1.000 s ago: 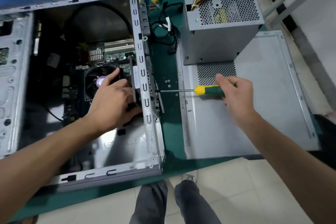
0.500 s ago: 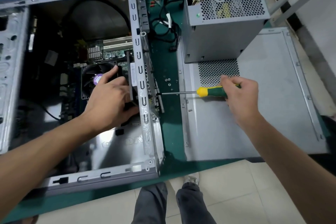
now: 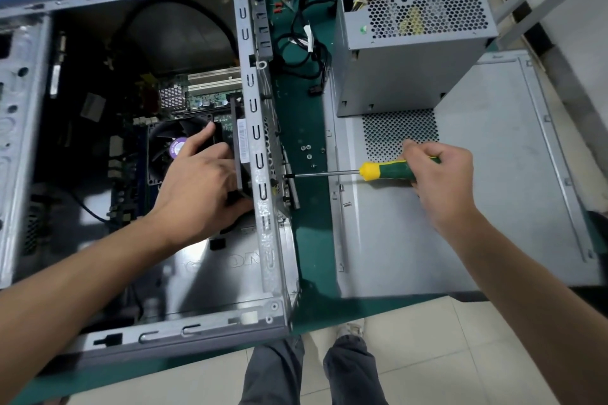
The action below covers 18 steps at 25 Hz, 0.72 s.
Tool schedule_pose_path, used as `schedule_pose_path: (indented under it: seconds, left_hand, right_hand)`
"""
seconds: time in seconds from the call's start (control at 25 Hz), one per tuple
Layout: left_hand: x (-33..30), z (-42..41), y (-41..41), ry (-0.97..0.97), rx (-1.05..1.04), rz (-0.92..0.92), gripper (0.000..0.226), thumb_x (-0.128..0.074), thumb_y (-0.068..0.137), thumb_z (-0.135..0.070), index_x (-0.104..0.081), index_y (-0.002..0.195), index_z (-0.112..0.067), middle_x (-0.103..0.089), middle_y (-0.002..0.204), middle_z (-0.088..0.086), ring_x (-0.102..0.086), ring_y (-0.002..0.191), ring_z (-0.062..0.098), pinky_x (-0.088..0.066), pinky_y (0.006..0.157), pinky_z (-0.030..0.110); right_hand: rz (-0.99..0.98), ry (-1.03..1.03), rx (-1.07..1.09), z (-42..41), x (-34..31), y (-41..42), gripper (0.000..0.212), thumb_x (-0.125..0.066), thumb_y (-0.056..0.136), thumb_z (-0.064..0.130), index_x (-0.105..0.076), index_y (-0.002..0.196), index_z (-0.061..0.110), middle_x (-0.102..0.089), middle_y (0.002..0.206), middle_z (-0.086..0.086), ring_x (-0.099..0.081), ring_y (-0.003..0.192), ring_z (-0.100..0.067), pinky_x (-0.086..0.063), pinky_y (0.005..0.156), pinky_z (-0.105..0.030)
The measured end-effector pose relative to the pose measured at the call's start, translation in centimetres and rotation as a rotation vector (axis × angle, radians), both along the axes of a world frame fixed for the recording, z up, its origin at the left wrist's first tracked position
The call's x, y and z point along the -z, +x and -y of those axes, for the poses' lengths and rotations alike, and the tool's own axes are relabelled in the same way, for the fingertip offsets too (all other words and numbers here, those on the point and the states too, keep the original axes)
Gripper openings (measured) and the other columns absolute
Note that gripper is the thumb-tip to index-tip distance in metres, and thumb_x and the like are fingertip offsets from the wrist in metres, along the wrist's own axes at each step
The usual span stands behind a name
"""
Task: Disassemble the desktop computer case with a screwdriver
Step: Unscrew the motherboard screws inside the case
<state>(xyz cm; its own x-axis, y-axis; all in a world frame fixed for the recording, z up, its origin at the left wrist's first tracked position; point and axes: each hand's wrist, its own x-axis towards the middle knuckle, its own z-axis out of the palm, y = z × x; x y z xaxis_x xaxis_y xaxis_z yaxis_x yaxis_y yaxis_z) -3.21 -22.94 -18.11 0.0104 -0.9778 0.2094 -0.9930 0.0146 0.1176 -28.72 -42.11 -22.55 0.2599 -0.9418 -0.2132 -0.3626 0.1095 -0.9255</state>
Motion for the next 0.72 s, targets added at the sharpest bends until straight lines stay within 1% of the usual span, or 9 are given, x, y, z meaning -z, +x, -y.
schedule_pose_path:
  seconds: [0.12,0.16,0.28,0.4,0.48,0.56,0.6,0.64,0.72]
  left_hand:
    - [0.0,0.0,-0.1,0.002,-0.011,-0.003,0.04,-0.046,0.087,-0.043,-0.068,0.063,-0.019,-0.063,0.063,0.0,-0.064,0.077,0.032,-0.018,0.115,0.036]
    - [0.0,0.0,-0.1,0.001,-0.016,-0.01,0.04,-0.047,0.086,-0.043,-0.069,0.063,-0.019,-0.063,0.063,0.0,-0.063,0.078,0.031,-0.019,0.114,0.036]
    - [-0.2,0.0,-0.2,-0.013,-0.028,-0.029,0.039,-0.047,0.086,-0.043,-0.068,0.063,-0.021,-0.063,0.063,-0.002,-0.058,0.08,0.024,-0.016,0.115,0.032]
    - [-0.1,0.0,-0.2,-0.01,-0.032,-0.018,0.041,-0.046,0.086,-0.043,-0.068,0.061,-0.019,-0.062,0.061,-0.002,-0.059,0.078,0.024,-0.013,0.116,0.03]
    - [-0.2,0.0,-0.3,0.0,-0.024,-0.01,0.041,-0.045,0.086,-0.042,-0.067,0.061,-0.018,-0.061,0.06,-0.002,-0.061,0.077,0.026,-0.017,0.114,0.033]
    - [-0.3,0.0,-0.3,0.013,-0.026,-0.012,0.04,-0.045,0.085,-0.042,-0.068,0.062,-0.018,-0.063,0.062,-0.001,-0.064,0.077,0.03,-0.018,0.114,0.035]
    - [-0.3,0.0,-0.3,0.019,-0.034,-0.019,0.039,-0.045,0.085,-0.042,-0.068,0.064,-0.019,-0.063,0.063,-0.001,-0.065,0.078,0.031,-0.018,0.114,0.035]
    - [-0.3,0.0,-0.3,0.025,-0.044,-0.025,0.039,-0.045,0.085,-0.043,-0.069,0.065,-0.019,-0.064,0.064,0.0,-0.065,0.079,0.031,-0.017,0.114,0.035]
    - [-0.4,-0.1,-0.3,0.027,-0.045,-0.026,0.04,-0.045,0.084,-0.043,-0.069,0.065,-0.018,-0.063,0.063,-0.001,-0.064,0.078,0.03,-0.019,0.114,0.038]
  right_hand:
    - [0.001,0.0,-0.006,0.0,-0.1,0.0,0.05,-0.064,0.083,0.04,-0.06,0.068,-0.007,-0.041,0.062,-0.028,-0.033,0.057,-0.023,-0.031,0.056,-0.037]
    - [0.006,0.007,-0.012,-0.1,-0.2,0.0,0.046,-0.065,0.084,0.039,-0.061,0.068,-0.004,-0.04,0.059,-0.023,-0.034,0.055,-0.022,-0.031,0.055,-0.035]
    - [0.039,0.054,-0.058,-0.1,-0.7,-0.5,0.029,-0.07,0.086,0.037,-0.069,0.07,0.013,-0.047,0.052,0.006,-0.038,0.047,-0.01,-0.034,0.046,-0.023]
    - [0.122,0.154,-0.165,0.3,-1.6,-1.0,0.009,-0.07,0.089,0.022,-0.067,0.081,0.02,-0.054,0.067,0.004,-0.04,0.049,-0.015,-0.034,0.045,-0.026]
    - [0.227,0.221,-0.214,0.8,-2.1,-1.3,0.01,-0.069,0.088,0.009,-0.064,0.087,0.018,-0.059,0.077,0.003,-0.048,0.055,-0.017,-0.041,0.051,-0.029]
    - [0.392,0.346,-0.227,1.4,-2.6,-1.4,0.015,-0.068,0.085,0.002,-0.062,0.09,0.015,-0.063,0.083,0.001,-0.06,0.068,-0.017,-0.051,0.062,-0.026]
    - [0.395,0.382,-0.25,1.8,-2.7,-1.4,0.011,-0.068,0.086,0.007,-0.062,0.09,0.015,-0.064,0.081,0.0,-0.062,0.07,-0.017,-0.053,0.064,-0.025]
    - [0.295,0.396,-0.282,2.0,-3.3,-1.3,0.008,-0.068,0.088,0.02,-0.061,0.088,0.015,-0.064,0.076,0.0,-0.062,0.065,-0.017,-0.053,0.059,-0.025]
    - [-0.064,0.338,-0.391,2.6,-3.5,-1.5,0.038,-0.058,0.091,0.052,-0.058,0.08,0.016,-0.059,0.062,-0.002,-0.05,0.049,-0.017,-0.04,0.042,-0.026]
